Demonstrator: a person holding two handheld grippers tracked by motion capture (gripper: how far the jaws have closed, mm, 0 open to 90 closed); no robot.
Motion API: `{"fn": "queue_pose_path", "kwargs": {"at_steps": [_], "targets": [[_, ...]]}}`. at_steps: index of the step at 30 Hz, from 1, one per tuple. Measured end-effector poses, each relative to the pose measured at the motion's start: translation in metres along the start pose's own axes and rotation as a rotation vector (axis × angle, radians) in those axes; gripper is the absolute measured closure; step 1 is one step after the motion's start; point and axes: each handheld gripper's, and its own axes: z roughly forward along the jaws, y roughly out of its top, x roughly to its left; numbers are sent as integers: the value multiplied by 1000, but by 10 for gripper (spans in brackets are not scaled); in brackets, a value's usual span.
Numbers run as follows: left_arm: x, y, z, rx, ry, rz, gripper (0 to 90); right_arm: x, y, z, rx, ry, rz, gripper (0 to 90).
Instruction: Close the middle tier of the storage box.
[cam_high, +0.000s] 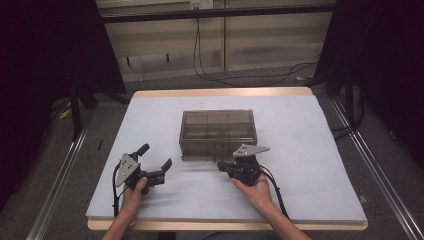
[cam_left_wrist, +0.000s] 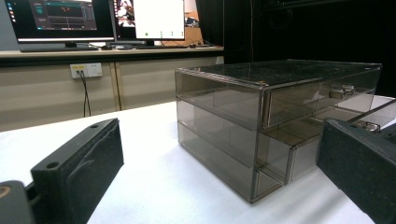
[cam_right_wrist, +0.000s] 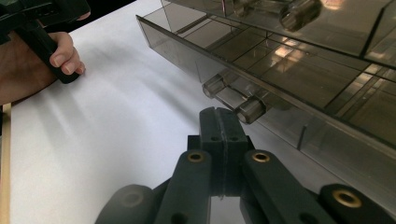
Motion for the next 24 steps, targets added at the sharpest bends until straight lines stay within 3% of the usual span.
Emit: {"fn": "queue_pose_path", "kwargs": {"at_steps": [24], "targets": [[0, 0, 0, 0, 0, -1, 9, -3, 5, 4, -10, 8, 6, 900]]}}
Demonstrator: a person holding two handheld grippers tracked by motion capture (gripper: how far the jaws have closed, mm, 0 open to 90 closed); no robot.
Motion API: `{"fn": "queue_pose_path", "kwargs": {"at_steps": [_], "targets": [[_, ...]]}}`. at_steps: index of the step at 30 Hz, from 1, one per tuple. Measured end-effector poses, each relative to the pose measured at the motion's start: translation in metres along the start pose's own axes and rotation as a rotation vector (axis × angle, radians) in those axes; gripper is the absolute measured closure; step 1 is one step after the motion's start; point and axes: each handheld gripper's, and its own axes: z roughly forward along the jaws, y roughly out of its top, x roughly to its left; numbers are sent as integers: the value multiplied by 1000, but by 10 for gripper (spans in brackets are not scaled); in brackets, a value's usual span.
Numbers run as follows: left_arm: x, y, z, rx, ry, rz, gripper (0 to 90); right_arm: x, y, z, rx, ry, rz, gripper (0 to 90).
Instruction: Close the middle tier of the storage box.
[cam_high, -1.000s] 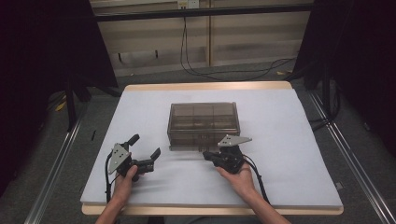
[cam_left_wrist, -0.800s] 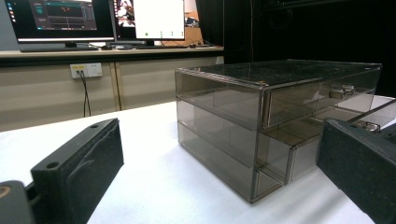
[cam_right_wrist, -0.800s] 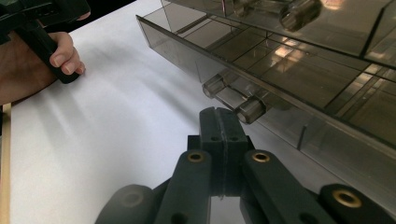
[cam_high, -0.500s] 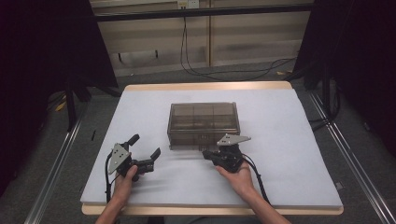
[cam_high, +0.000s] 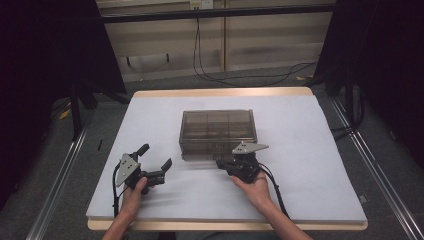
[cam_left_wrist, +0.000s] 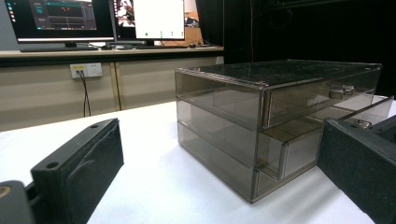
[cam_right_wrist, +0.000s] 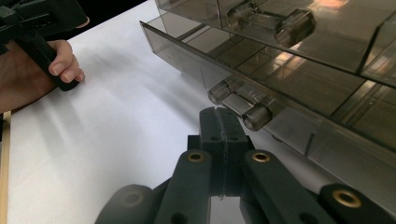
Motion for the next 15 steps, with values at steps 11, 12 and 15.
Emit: {"fn": "queue_pose_path", "kwargs": {"at_steps": [11, 12, 15], "targets": [[0, 0, 0, 0, 0, 0, 9, -1, 2, 2, -16, -6, 7, 900], [0, 0, 0, 1, 1, -1, 8, -1, 2, 2, -13, -5, 6, 900], [0, 0, 0, 0, 0, 0, 8, -1, 2, 3, -11, -9, 10, 900]]}}
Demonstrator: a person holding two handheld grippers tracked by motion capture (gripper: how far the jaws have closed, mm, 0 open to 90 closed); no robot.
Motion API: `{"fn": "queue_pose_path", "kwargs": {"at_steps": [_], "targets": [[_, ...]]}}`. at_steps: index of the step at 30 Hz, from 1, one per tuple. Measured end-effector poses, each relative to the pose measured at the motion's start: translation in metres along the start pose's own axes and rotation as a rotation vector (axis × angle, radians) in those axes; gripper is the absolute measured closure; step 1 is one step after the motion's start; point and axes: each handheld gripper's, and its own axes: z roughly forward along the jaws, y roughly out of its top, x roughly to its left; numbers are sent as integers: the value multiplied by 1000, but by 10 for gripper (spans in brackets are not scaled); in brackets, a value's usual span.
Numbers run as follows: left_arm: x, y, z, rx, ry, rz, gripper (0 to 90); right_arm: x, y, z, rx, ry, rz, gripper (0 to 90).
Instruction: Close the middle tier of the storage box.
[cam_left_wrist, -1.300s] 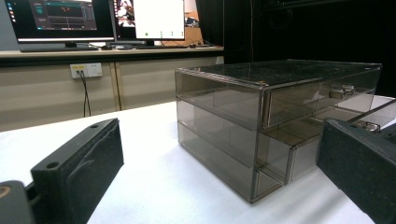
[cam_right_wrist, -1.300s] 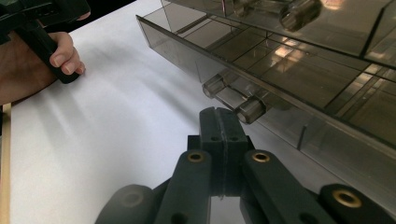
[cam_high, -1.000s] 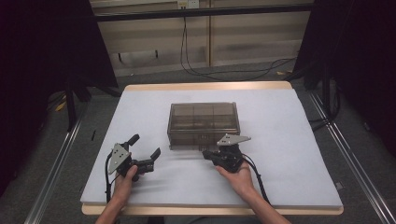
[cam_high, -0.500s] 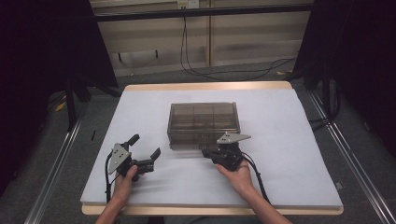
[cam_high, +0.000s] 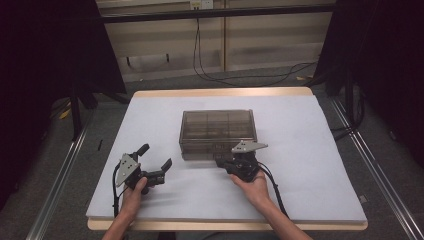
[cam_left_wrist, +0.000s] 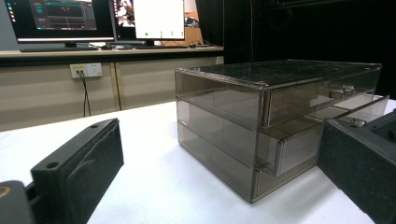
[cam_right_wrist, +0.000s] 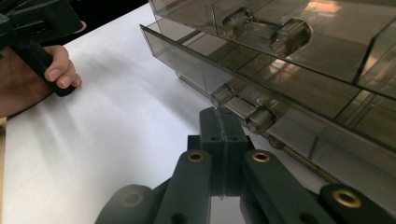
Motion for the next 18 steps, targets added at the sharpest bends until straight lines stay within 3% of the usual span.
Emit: {"fn": "queue_pose_path", "kwargs": {"at_steps": [18], "targets": [[0, 0, 0, 0, 0, -1, 9, -2, 4, 5, 6, -16, -3, 900]]}}
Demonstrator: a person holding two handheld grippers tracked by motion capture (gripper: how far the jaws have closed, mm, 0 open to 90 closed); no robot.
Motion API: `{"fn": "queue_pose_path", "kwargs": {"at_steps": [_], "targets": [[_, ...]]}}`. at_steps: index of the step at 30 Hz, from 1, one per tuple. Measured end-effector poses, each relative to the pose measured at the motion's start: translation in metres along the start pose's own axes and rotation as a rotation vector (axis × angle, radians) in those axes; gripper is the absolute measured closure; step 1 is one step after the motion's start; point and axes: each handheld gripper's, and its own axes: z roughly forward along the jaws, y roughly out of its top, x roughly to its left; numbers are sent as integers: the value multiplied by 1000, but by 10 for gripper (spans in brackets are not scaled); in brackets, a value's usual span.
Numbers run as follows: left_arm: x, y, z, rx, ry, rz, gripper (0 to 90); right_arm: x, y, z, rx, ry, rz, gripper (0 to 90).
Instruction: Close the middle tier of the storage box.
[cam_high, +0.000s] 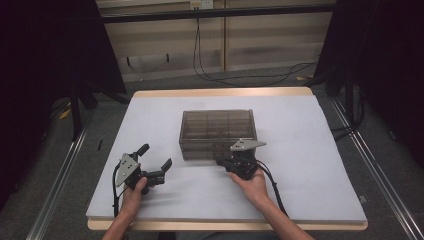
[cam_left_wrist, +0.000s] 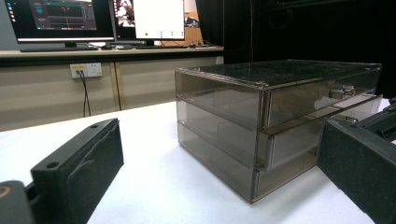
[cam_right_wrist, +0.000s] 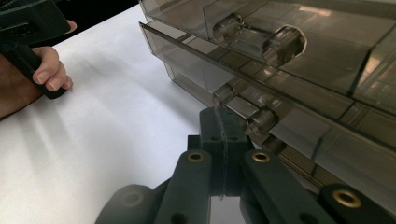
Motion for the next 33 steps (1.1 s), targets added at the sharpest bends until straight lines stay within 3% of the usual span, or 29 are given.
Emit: {"fn": "queue_pose_path", "kwargs": {"at_steps": [24, 33], "targets": [[0, 0, 0, -1, -1, 1, 9, -9, 3, 5, 22, -29, 3, 900], [0, 0, 0, -1, -3, 0, 8, -12, 5, 8, 35, -19, 3, 900]]}}
